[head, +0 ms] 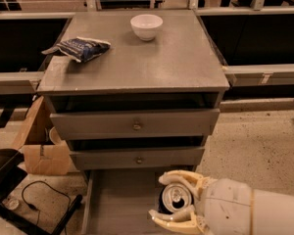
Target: Pick pepsi can from bottom drawer and place on counter
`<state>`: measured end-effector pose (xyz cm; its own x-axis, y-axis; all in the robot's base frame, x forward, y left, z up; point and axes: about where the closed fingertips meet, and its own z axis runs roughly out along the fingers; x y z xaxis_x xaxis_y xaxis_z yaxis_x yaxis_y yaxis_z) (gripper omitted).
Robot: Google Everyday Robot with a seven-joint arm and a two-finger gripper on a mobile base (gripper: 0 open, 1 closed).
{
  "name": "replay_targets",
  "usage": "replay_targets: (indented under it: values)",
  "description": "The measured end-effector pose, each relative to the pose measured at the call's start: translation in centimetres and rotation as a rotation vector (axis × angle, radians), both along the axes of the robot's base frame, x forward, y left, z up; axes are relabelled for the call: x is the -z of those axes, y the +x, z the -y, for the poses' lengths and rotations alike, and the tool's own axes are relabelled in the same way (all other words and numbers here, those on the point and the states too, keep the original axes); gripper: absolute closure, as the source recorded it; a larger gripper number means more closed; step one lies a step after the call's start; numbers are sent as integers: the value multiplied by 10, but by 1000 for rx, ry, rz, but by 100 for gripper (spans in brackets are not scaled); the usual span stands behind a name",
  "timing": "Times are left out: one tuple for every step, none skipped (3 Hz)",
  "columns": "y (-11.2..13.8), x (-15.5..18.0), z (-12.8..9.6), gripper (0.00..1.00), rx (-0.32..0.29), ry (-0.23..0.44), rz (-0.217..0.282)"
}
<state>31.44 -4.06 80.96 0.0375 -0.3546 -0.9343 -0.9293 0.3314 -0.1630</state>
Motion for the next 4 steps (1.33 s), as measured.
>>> replay_targets:
  values:
    - [-17,-24,5,100,40,-98,11]
    - [-17,-24,5,100,41,-100,10]
    - [6,-39,14,100,40,-102,25]
    - [59,-69,42,100,81,-96,29]
